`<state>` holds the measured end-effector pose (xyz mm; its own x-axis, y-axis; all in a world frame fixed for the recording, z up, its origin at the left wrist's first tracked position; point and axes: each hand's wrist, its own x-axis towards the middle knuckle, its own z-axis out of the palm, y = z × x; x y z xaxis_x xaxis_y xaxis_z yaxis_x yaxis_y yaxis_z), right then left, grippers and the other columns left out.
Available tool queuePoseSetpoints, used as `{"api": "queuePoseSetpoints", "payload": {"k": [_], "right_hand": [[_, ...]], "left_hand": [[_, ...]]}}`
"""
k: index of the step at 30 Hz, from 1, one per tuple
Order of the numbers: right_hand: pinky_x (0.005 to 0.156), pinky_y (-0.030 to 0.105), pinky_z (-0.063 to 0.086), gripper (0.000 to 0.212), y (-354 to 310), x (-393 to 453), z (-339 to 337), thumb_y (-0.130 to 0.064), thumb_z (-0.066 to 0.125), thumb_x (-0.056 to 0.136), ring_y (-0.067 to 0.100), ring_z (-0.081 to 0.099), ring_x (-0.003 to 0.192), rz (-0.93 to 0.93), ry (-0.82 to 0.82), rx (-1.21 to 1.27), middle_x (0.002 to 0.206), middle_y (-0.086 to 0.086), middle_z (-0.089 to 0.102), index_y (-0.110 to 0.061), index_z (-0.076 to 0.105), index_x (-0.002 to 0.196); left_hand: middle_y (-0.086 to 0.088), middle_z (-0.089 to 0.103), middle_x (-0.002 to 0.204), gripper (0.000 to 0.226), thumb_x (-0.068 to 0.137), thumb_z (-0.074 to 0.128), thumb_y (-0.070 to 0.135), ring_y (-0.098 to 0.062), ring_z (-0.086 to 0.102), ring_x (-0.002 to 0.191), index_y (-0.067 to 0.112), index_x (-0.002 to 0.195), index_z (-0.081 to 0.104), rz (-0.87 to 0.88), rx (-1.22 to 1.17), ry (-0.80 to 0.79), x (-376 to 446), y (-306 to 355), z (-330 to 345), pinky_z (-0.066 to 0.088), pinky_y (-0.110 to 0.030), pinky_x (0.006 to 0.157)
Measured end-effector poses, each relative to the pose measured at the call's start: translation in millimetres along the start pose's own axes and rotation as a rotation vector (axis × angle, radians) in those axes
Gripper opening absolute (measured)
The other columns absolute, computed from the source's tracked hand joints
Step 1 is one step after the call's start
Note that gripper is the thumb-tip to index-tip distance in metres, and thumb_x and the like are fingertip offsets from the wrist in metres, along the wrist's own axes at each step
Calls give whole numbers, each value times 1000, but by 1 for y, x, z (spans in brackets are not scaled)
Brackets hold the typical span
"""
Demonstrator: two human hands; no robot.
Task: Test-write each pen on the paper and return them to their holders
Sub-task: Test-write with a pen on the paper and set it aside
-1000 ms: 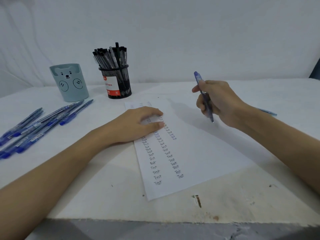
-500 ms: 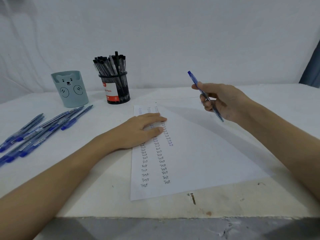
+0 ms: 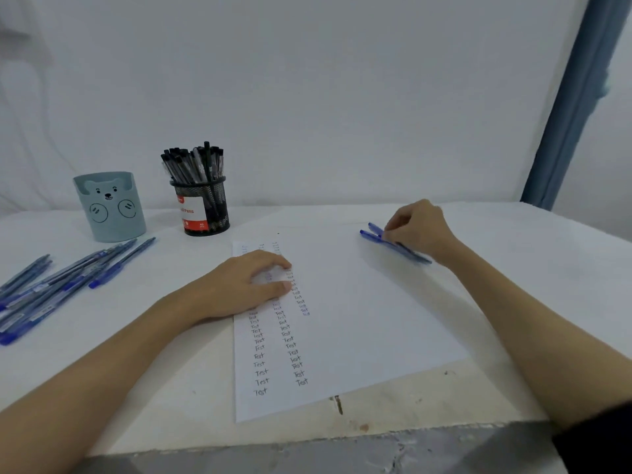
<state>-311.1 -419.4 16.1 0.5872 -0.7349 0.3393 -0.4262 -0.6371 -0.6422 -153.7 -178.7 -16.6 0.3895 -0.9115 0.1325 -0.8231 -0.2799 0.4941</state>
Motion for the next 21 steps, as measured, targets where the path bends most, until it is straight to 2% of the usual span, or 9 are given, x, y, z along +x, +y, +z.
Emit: {"api": "queuePoseSetpoints", "payload": {"k": [2, 4, 7, 11, 15, 18, 21], "right_hand": [[59, 16, 45, 10, 2, -2, 6, -2, 63, 79, 19, 58, 73, -59, 0, -90, 69, 6, 65, 3, 71, 79], [64, 24, 46, 12, 5, -2, 10, 2, 60, 77, 24, 60, 73, -90, 3, -139, 75, 13, 68, 5, 72, 79], [64, 23, 43, 13, 7, -2, 8, 3, 59, 76, 17, 55, 70, -82, 0, -153, 72, 7, 64, 0, 72, 77], [63, 23, 41, 14, 10, -2, 9, 2, 58, 79, 17, 53, 70, -101, -13, -190, 73, 5, 62, -2, 72, 79], [66, 26, 46, 15, 6, -3, 7, -2, 57, 81, 19, 58, 73, -136, 58, -178, 82, 8, 70, -1, 71, 78], [59, 21, 43, 12, -24, -9, 9, -6, 60, 82, 10, 55, 58, -257, 89, -95, 79, 8, 71, -4, 68, 72], [55, 15, 39, 14, -80, -24, 19, -12, 62, 85, 2, 50, 56, -412, -37, -44, 75, 2, 67, -13, 66, 72]], "left_hand": [[22, 43, 130, 37, 89, 54, 45, 3, 37, 121, 38, 125, 50, 1, -4, -2, 1, 0, 0, 25, -16, 96], [23, 43, 130, 36, 88, 54, 46, 3, 37, 121, 39, 124, 50, 1, -12, -5, 2, 0, 0, 26, -17, 96], [25, 42, 128, 37, 88, 54, 46, 4, 36, 120, 40, 124, 50, 3, -32, -1, 2, -1, 0, 25, -16, 96], [26, 41, 127, 37, 89, 55, 46, 4, 36, 120, 39, 125, 50, 3, -34, 10, 0, -1, 2, 24, -16, 95], [27, 39, 132, 38, 89, 54, 47, 6, 36, 121, 41, 126, 49, 9, -55, 36, -7, 3, -3, 25, -15, 96], [27, 40, 134, 32, 92, 51, 44, 6, 37, 119, 41, 124, 49, 0, -23, 77, -22, 3, -18, 27, -16, 95], [25, 45, 132, 27, 93, 51, 39, 4, 41, 118, 40, 120, 52, -31, 33, 117, -51, -7, -33, 30, -17, 96]]}}
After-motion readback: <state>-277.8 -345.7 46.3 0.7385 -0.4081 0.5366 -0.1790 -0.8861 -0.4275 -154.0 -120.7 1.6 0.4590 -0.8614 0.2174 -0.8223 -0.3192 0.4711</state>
